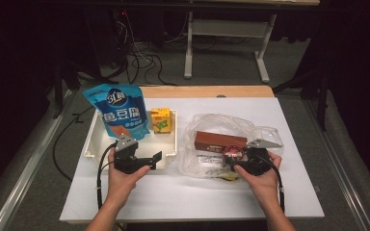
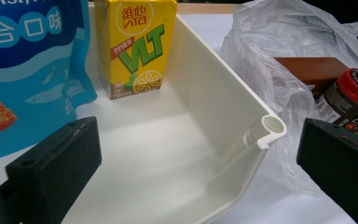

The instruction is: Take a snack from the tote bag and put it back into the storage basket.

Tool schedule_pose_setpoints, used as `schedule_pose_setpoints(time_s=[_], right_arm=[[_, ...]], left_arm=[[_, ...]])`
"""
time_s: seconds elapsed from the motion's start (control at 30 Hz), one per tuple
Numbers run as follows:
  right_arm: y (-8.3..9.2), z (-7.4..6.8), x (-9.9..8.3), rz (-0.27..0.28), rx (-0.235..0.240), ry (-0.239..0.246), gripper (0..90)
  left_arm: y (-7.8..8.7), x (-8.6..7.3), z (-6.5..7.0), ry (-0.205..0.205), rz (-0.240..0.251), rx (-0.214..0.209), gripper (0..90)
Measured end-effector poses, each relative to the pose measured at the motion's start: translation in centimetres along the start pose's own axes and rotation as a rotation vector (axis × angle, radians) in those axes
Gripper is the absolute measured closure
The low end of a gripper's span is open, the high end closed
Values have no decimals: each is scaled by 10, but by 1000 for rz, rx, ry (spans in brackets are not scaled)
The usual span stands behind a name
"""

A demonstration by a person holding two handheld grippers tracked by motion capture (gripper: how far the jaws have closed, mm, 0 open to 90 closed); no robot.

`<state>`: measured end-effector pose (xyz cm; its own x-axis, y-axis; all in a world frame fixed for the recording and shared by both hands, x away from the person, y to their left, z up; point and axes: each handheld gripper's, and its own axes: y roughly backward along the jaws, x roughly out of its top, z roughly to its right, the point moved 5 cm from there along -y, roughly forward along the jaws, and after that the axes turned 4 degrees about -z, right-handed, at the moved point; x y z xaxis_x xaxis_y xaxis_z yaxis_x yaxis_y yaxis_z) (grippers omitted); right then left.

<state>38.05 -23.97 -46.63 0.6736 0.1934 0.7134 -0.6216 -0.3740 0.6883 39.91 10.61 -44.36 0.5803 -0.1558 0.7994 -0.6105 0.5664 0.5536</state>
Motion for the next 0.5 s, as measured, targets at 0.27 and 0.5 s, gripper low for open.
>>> schedule_pose_setpoints(time_s=[0.27, 0.5], right_arm=[[-17, -1, -12, -27, -21, 4, 202], [-17, -1, -14, -9, -39, 6, 228]], left_arm=[[-5, -2, 6, -23, -13, 2, 4], [-7, -3, 12, -49, -14, 1, 5]])
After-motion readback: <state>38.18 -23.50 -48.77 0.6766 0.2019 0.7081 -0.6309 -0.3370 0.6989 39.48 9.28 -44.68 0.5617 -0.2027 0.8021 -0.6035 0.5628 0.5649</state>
